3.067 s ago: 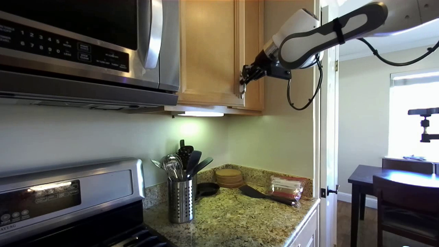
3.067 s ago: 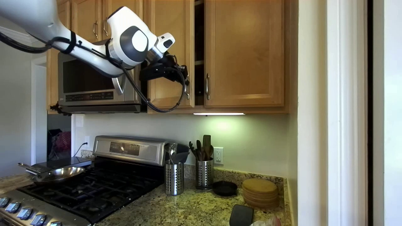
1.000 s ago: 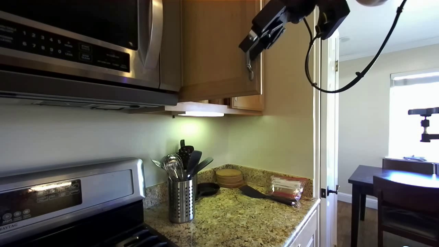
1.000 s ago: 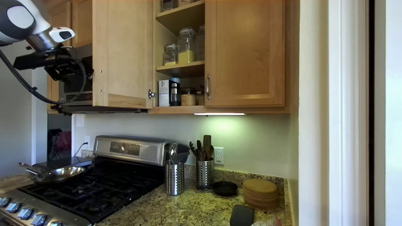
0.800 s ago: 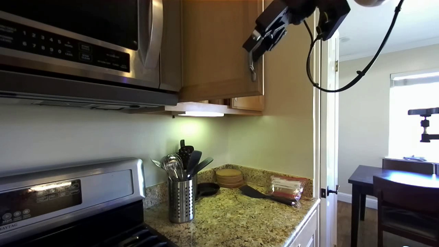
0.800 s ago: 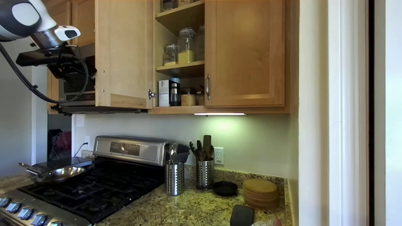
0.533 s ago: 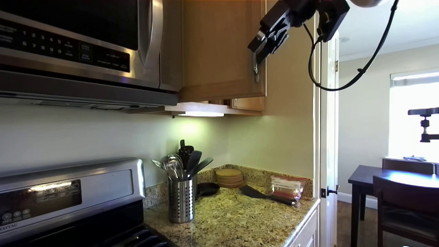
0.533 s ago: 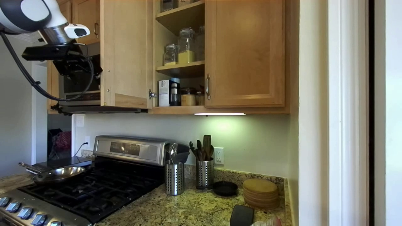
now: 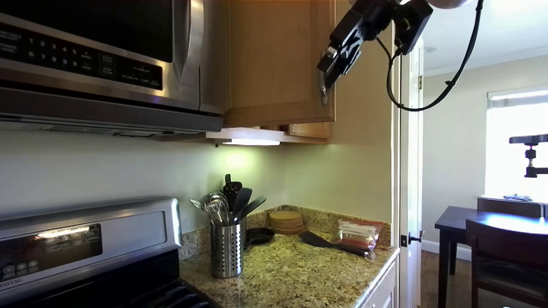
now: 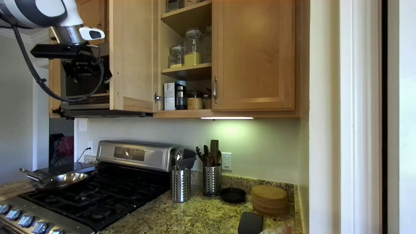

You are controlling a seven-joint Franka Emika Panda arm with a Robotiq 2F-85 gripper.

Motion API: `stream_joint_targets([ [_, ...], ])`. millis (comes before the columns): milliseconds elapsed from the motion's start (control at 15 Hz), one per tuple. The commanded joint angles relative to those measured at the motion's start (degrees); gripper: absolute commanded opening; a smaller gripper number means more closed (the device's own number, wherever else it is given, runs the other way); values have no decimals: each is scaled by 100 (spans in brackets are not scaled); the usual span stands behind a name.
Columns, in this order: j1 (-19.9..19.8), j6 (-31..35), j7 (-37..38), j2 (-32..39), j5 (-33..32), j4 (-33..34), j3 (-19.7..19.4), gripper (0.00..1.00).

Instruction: Open the left cupboard door wide

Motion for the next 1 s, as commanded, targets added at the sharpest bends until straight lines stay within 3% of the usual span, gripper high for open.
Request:
stream_joint_targets([
  [0,-22,-780,-262,284,312,120,-222,100],
  [467,-752,-2130,-9,604,128,173,-467,100],
  [933,-1480,-2366,186,748,-300,197,-487,100],
])
